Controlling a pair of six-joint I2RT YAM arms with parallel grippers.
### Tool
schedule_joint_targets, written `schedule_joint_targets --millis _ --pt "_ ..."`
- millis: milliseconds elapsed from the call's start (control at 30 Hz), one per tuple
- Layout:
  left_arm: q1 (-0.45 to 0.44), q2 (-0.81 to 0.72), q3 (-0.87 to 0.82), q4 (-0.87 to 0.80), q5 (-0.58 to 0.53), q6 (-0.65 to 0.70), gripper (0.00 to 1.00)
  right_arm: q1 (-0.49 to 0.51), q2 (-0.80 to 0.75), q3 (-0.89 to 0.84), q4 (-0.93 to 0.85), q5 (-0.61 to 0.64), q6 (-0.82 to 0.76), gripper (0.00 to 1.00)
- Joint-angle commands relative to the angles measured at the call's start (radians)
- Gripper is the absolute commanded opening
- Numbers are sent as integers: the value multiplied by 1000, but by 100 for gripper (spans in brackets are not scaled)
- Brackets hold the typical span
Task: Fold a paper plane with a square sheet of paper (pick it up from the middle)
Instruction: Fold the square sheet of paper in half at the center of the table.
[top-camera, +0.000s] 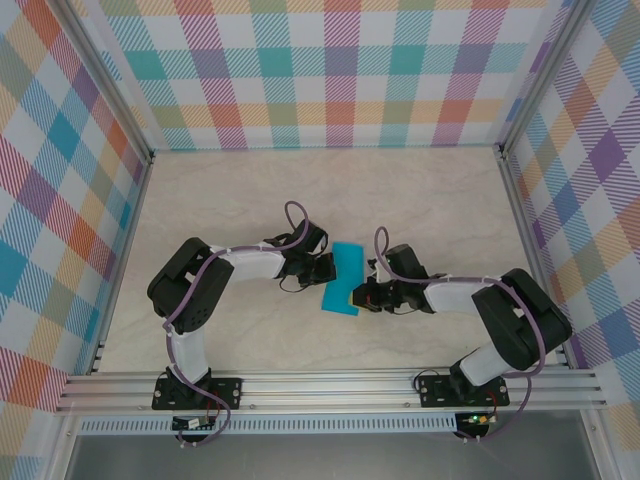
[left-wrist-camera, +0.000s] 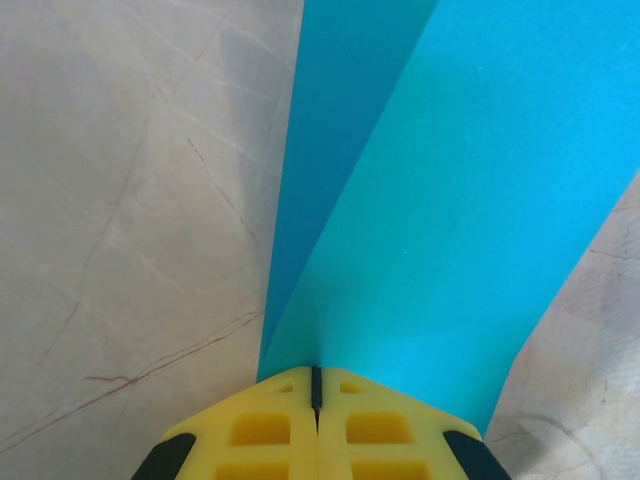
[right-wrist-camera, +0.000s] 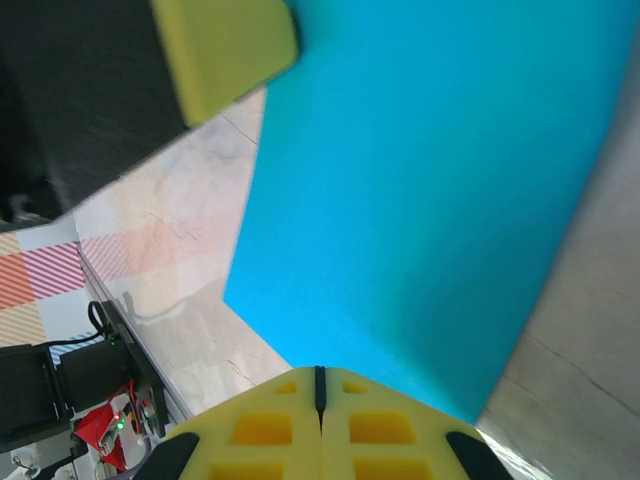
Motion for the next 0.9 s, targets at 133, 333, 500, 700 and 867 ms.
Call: schedule_joint_targets --millis 133,333,500,700,867 --pt "-15 27 -10 -99 -43 19 0 17 70 -23 -10 -9 -7 0" --pt "-15 25 -11 -99 -44 20 0 22 -13 24 -99 15 -18 1" --pt "-14 25 -12 -100 -46 19 0 28 -27 38 -94 1 -15 3" --pt "-15 25 -10 -101 -45 19 0 35 44 11 -87 18 -20 1" --pt "-15 20 -12 -106 -45 20 0 35 49 33 -117 32 -25 0"
